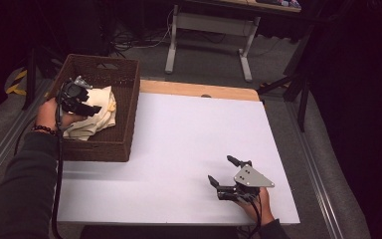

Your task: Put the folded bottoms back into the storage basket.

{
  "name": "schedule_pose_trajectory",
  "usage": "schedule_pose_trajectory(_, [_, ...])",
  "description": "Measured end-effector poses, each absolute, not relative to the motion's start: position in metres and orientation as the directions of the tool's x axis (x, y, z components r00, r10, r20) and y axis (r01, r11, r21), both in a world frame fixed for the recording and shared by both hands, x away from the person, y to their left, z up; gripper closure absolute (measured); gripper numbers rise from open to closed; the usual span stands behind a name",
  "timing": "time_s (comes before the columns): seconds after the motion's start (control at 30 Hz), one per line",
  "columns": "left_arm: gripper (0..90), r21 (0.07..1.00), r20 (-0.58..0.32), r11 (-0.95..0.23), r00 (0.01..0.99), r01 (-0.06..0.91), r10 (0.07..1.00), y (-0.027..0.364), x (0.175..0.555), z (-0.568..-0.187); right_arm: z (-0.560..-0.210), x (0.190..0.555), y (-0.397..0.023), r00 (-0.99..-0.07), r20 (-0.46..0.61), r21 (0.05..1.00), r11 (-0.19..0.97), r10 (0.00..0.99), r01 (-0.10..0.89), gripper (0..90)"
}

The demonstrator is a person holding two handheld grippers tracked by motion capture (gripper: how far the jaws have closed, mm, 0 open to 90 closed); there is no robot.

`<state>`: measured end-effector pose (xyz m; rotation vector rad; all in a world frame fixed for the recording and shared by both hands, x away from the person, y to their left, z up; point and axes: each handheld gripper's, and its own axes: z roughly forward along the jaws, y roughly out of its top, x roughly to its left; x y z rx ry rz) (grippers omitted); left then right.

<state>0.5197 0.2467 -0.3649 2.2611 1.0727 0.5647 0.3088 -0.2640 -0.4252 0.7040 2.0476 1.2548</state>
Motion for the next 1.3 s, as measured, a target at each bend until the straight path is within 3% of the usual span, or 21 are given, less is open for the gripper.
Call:
schedule_pose_trajectory(0.27, [13.8,0.687,0.148,-0.500,0.573,0.527,0.806,0.243,0.514,-0.358,-0.425,0.309,-0.267,-0.671,-0.213,0.913,0.389,0.710,0.121,11.6])
schedule_pose_trajectory(0.57, [12.3,0.717,0.164,-0.511,0.598,0.474,0.784,0.235,0.508,-0.349,-0.424,0.309,-0.272,-0.656,-0.203,0.921,0.369,0.727,0.125,13.8])
schedule_pose_trajectory(0.77, [6.7,0.735,0.183,-0.502,0.580,0.456,0.794,0.231,0.506,-0.347,-0.423,0.311,-0.273,-0.639,-0.194,0.923,0.359,0.744,0.138,8.9])
schedule_pose_trajectory(1.3, [7.9,0.768,0.199,-0.504,0.601,0.395,0.774,0.220,0.496,-0.337,-0.421,0.312,-0.273,-0.622,-0.197,0.920,0.362,0.758,0.149,8.1])
